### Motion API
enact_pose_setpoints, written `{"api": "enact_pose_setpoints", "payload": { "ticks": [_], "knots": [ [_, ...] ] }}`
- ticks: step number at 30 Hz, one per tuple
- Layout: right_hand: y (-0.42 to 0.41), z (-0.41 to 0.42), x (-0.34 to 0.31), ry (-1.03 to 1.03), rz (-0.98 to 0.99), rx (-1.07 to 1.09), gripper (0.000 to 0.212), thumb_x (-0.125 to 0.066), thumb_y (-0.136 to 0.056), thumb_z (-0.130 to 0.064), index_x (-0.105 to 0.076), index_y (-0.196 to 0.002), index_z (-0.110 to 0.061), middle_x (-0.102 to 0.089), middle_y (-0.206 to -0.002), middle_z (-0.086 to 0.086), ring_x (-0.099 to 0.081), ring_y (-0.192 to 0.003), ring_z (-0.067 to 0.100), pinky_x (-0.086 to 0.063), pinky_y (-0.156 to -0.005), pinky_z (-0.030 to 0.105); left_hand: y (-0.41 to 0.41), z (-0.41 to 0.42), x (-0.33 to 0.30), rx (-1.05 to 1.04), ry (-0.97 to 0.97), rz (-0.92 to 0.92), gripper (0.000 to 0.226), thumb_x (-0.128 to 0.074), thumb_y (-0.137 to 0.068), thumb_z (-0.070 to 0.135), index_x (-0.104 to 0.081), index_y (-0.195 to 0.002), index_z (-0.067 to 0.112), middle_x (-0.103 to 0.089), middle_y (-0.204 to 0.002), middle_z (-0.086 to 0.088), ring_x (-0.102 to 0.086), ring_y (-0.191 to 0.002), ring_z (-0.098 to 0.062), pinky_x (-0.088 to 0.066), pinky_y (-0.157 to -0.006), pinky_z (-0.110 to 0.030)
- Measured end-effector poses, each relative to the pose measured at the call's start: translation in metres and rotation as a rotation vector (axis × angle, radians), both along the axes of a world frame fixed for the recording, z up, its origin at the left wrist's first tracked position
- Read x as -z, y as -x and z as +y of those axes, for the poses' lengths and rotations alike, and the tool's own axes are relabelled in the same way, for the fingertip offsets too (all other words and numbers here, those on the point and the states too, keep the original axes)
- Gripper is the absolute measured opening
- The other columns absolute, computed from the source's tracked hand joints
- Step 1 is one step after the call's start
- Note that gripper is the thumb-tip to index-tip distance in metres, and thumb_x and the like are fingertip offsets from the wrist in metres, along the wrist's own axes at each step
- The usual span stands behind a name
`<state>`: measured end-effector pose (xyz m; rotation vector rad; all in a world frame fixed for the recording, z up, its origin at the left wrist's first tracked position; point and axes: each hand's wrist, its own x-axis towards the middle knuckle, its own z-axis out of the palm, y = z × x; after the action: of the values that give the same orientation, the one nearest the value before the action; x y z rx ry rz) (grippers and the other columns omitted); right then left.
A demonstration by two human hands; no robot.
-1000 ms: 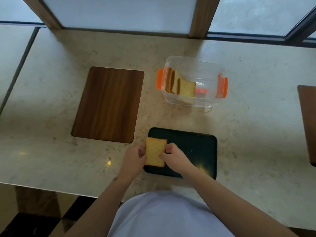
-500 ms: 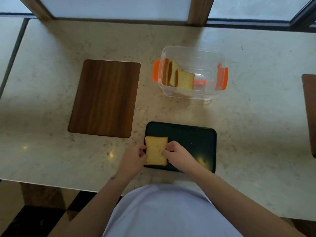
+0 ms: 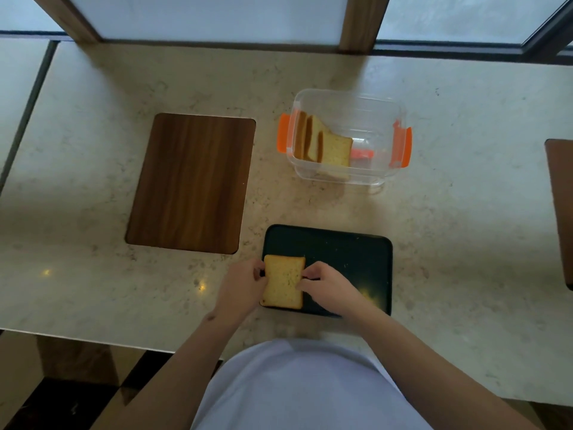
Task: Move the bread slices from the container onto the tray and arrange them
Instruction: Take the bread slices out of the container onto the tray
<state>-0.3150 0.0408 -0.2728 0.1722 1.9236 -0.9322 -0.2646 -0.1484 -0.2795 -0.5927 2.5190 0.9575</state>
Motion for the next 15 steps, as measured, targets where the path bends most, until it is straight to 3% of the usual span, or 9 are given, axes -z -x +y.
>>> {"api": "enact_pose_setpoints", "payload": {
  "ticks": [3,6,9,12,15],
  "knots": [
    [0.042,0.009,-0.028,0.093,0.021,0.089,0.031,-0.063,-0.092,-0.038,-0.063,-0.120,-0.024,-0.069,-0.109,-0.008,-0.067,-0.098,0.009,-0.057,-0.091,0.035,0.045,0.007,-0.036,0.003,-0.010,0.183,0.009,-0.066,-0.089,0.021,-0.067,-0.099,0.021,-0.060,-0.078,0.017,-0.057,-0.073,0.002,-0.038,-0.062,-0.010],
    [0.102,0.021,-0.068,0.296,0.102,0.237,0.023,-0.065,-0.091,-0.033,-0.067,-0.110,-0.021,-0.075,-0.099,-0.003,-0.074,-0.090,0.011,-0.060,-0.086,0.035,0.109,0.022,-0.082,0.076,-0.077,0.397,0.012,-0.064,-0.090,0.023,-0.066,-0.102,0.024,-0.061,-0.080,0.019,-0.060,-0.075,0.007,-0.049,-0.066,-0.011],
    [0.164,0.023,-0.093,0.368,0.241,0.381,0.022,-0.065,-0.089,-0.025,-0.068,-0.106,-0.012,-0.075,-0.098,0.006,-0.074,-0.090,0.018,-0.061,-0.082,0.033,0.174,0.045,-0.109,0.117,-0.092,0.501,0.018,-0.061,-0.092,0.021,-0.068,-0.109,0.017,-0.063,-0.087,0.015,-0.060,-0.073,0.006,-0.047,-0.064,-0.006],
    [0.217,0.013,-0.088,0.314,0.212,0.527,0.008,-0.059,-0.092,-0.010,-0.063,-0.096,-0.006,-0.064,-0.092,0.011,-0.065,-0.088,0.023,-0.056,-0.085,0.037,0.228,0.070,-0.110,0.085,-0.069,0.387,0.023,-0.057,-0.089,0.011,-0.069,-0.109,0.008,-0.067,-0.093,0.001,-0.061,-0.078,-0.007,-0.047,-0.069,-0.016],
    [0.248,0.005,-0.072,0.204,0.080,0.566,0.009,-0.052,-0.093,-0.008,-0.058,-0.100,-0.008,-0.054,-0.099,0.015,-0.054,-0.086,0.027,-0.049,-0.080,0.040,0.263,0.087,-0.097,0.083,0.002,0.129,0.017,-0.053,-0.086,0.003,-0.066,-0.096,0.003,-0.064,-0.083,-0.007,-0.058,-0.068,-0.016,-0.045,-0.057,-0.025]
  ]
}}
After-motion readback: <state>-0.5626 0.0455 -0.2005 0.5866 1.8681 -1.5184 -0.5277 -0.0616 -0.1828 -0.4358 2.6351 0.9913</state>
